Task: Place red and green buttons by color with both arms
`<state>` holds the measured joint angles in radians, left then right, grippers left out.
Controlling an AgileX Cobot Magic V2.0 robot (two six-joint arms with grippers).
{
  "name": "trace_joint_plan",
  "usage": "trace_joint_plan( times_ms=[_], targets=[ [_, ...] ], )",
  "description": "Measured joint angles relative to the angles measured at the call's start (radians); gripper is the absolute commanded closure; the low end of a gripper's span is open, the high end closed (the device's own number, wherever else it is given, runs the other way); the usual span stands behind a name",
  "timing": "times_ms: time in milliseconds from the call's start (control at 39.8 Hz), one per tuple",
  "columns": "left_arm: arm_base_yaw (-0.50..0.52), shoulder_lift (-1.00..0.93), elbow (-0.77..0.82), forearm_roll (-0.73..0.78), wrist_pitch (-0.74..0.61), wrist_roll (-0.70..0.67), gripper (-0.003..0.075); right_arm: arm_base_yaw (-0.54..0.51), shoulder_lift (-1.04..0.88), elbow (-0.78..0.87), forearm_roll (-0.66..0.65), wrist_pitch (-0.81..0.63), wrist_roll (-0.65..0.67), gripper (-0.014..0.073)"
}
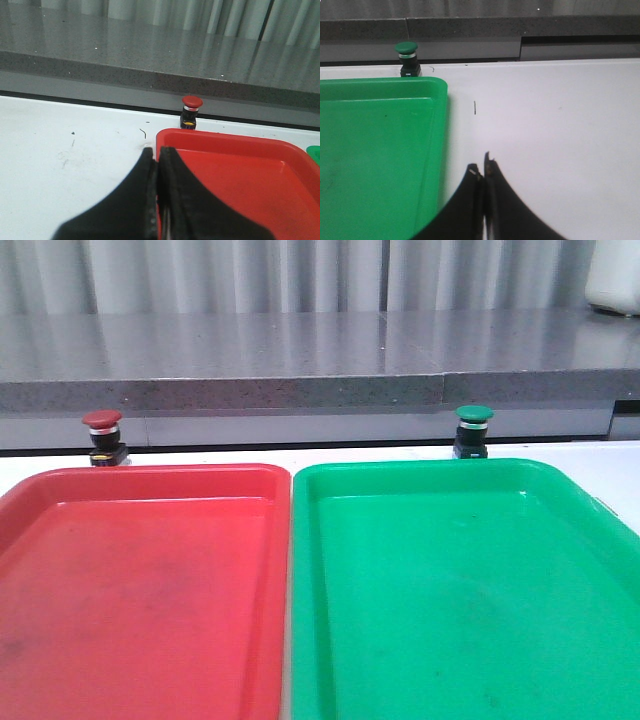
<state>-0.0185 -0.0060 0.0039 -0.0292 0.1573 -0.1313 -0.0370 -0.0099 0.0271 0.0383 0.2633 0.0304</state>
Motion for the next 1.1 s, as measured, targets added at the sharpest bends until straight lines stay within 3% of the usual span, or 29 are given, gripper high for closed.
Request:
trace_joint_plan(
  times_ms=[904, 1105],
  targets=[
    [0.000, 0.000, 0.000, 0.000, 0.001, 0.000, 0.0740, 0.000, 0.000, 0.000, 0.002, 0.000, 0.000, 0.0718],
    [0.000, 0.000, 0.000, 0.000, -0.089, 0.000, 0.0740, 0.000, 0.000, 0.000, 0.035, -0.049, 0.000, 0.0718]
  ],
)
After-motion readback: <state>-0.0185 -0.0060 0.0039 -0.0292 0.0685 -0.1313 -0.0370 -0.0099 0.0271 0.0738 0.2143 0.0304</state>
